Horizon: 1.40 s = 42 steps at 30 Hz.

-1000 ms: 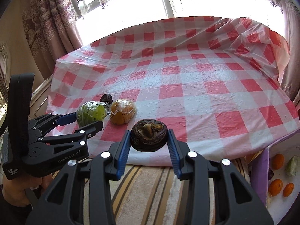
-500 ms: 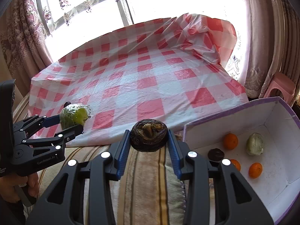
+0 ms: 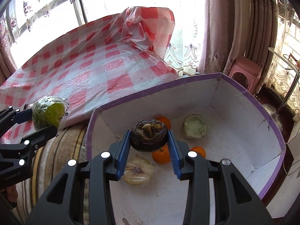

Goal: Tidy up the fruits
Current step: 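Carry the wrapped green fruit and dark fruit over the white box with both tools, then open the right tool to drop the dark fruit while the left tool releases the green fruit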

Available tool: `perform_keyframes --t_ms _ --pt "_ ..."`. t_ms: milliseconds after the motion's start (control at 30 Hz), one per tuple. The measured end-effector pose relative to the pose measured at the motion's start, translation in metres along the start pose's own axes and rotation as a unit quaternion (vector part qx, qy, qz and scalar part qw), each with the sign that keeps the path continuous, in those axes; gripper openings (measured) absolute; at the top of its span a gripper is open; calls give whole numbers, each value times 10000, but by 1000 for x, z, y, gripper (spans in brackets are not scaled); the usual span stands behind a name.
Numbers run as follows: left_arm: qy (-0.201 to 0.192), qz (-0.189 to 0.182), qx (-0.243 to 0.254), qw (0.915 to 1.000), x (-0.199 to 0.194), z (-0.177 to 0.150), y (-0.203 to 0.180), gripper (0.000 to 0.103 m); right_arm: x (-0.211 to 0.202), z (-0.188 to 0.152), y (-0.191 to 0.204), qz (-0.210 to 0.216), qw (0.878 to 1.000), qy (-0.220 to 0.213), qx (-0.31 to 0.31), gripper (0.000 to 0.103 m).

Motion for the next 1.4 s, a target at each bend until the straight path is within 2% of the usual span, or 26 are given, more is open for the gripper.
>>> perform_keyframes --t_ms 300,533,600,733,933,1167,1400 --pt "351 -724 497 9955 29 5 -71 58 7 -9 -55 -748 9969 247 -26 40" --pt "792 -1187 851 9861 55 -2 -115 58 17 -16 -83 -939 9940 561 -95 40" --pt "916 -1285 938 9830 60 -3 -122 58 22 -20 -86 -862 9937 689 -198 40" --pt "1265 -1456 870 9774 76 -4 -129 58 33 -26 -93 -837 9919 952 -63 40" --pt "1742 -1677 905 9661 98 -14 -141 58 48 -34 -97 -976 9857 1351 -247 40" --pt "2186 -1781 790 9562 122 -22 -141 58 69 -48 -93 -850 9791 1790 -450 40" --pt "2293 -1746 745 9547 132 -23 -140 58 74 -47 -89 -816 9787 1819 -494 40"
Point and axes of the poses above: each gripper's, at about its wrist camera, not at the fingertips, and x roughly the way its jaws point, y to its left, z to its top, the point moved 2 cm from there along x, roughly the way its jaws point, and after that the axes turned 2 degrees about -x, right-handed, at the moved point
